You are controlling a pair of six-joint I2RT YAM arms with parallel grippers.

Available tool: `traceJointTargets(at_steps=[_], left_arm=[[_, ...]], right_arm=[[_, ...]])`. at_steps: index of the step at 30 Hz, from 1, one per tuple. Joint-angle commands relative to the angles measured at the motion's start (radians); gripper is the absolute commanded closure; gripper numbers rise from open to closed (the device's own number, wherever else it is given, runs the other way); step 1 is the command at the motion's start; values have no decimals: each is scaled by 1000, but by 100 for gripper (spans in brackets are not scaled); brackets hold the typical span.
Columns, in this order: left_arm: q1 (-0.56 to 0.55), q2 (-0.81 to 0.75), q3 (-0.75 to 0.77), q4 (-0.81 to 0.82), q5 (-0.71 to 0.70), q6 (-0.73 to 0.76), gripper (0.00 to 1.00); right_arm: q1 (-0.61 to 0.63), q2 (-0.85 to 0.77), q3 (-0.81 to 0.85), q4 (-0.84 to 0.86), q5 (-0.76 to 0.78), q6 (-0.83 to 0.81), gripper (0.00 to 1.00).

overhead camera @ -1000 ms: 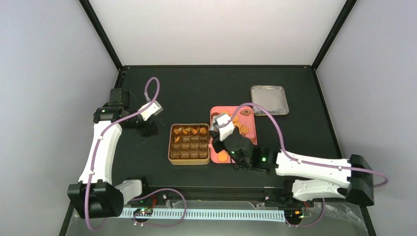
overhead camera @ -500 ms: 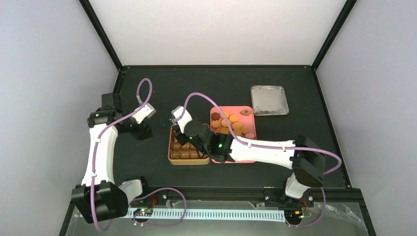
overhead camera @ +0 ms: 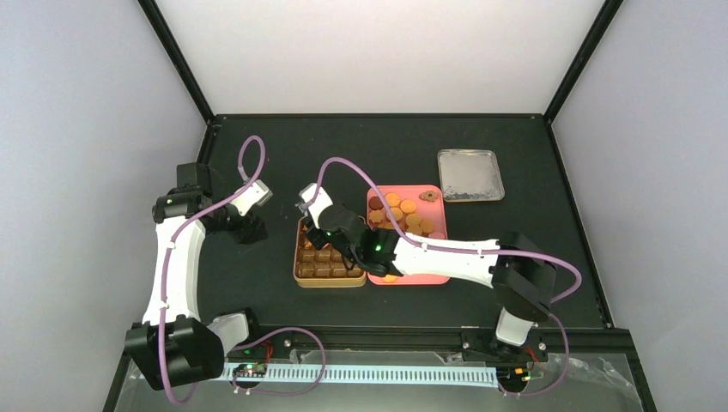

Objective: Pack the cookies
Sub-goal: Place the fake cookies in the empty pocket of the box.

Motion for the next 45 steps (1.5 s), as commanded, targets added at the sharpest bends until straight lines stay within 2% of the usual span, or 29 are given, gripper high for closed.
traceJointTargets(at_steps=[1, 5, 8, 21, 27, 35, 45], left_arm=[[9, -8, -6, -16, 33, 28, 41], [9, -5, -3, -15, 38, 26, 41], [9, -5, -2, -17, 41, 25, 41], [9, -4, 5, -27, 50, 33, 41], [9, -3, 2, -27, 51, 36, 41], [9, -3, 3, -27, 47, 38, 41], [9, 3, 12, -29, 45, 39, 41]], right_arm=[[-15, 22, 37, 59, 4, -11, 80], [-16, 43, 50, 53, 6, -22, 78], [-16, 50, 49, 53, 4, -21, 70], [-16, -6, 19, 59, -21, -18, 54], [-17, -28, 3, 70, -26, 3, 55], [-45, -22, 0, 71, -28, 22, 65], [-45, -15, -36, 75, -52, 32, 65]])
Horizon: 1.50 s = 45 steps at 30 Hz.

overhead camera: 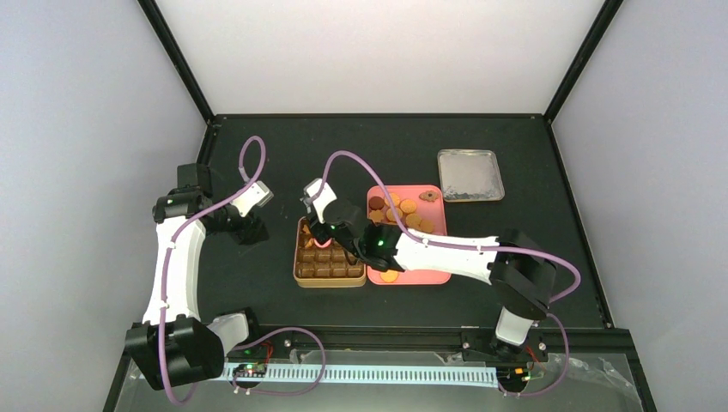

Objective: Pack the cookies
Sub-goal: Place the fake cookies in the empty pocket of the box.

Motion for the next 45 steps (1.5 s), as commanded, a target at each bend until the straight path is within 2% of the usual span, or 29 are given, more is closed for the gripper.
traceJointTargets(at_steps=[1, 14, 25, 45], left_arm=[[8, 3, 18, -21, 25, 24, 41], [8, 11, 25, -27, 49, 22, 42], [8, 3, 25, -33, 40, 28, 43], [9, 9, 42, -43, 49, 29, 43]], right_arm=[[-1, -31, -41, 54, -12, 22, 65], [-1, -156, -178, 70, 26, 37, 69], [-24, -91, -102, 75, -54, 70, 69], [-65, -86, -163, 114, -163, 165, 69]])
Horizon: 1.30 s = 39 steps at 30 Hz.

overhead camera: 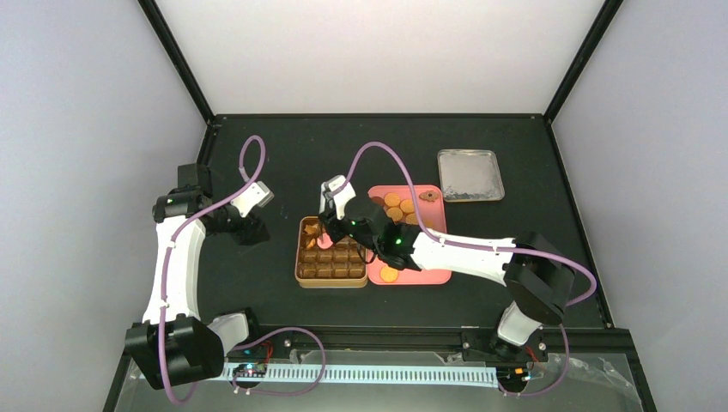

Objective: Pack the cookies
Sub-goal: Place the fake cookies in the empty pocket of the box.

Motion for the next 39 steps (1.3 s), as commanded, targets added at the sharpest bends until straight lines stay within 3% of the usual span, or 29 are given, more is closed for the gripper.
traceJointTargets(at_steps=[1, 39], left_arm=[[8, 4, 39, -23, 26, 26, 43], [8, 12, 36, -17, 29, 26, 43]], right_arm=[[-1, 4, -15, 49, -38, 31, 69], [9, -51, 55, 31, -47, 15, 74]])
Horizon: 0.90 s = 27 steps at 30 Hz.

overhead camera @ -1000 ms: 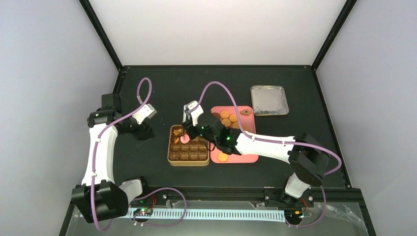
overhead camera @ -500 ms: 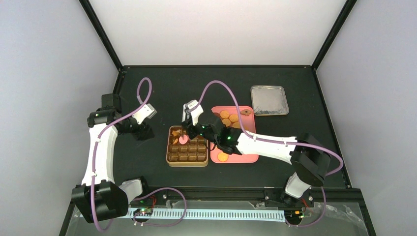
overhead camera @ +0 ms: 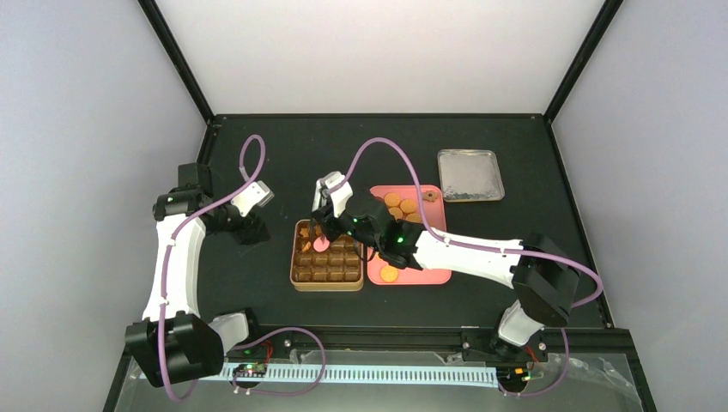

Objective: Pack the cookies
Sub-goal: Place the fake cookies in the empty pocket of the box.

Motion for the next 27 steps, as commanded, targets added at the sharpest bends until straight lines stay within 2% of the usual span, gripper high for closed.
traceJointTargets(at_steps=[1, 6, 11, 27], left_arm=[[8, 0, 30, -14, 27, 27, 43], [9, 3, 35, -14, 30, 24, 43], [8, 5, 42, -20, 34, 24, 43], [8, 2, 45, -22, 35, 27, 43]], right_arm=[[6, -32, 16, 14, 46, 12, 74], [0, -52, -25, 1, 83, 20, 71], [-1, -50, -54, 14, 86, 50, 62], [-2, -14, -48, 39, 22, 89, 63]])
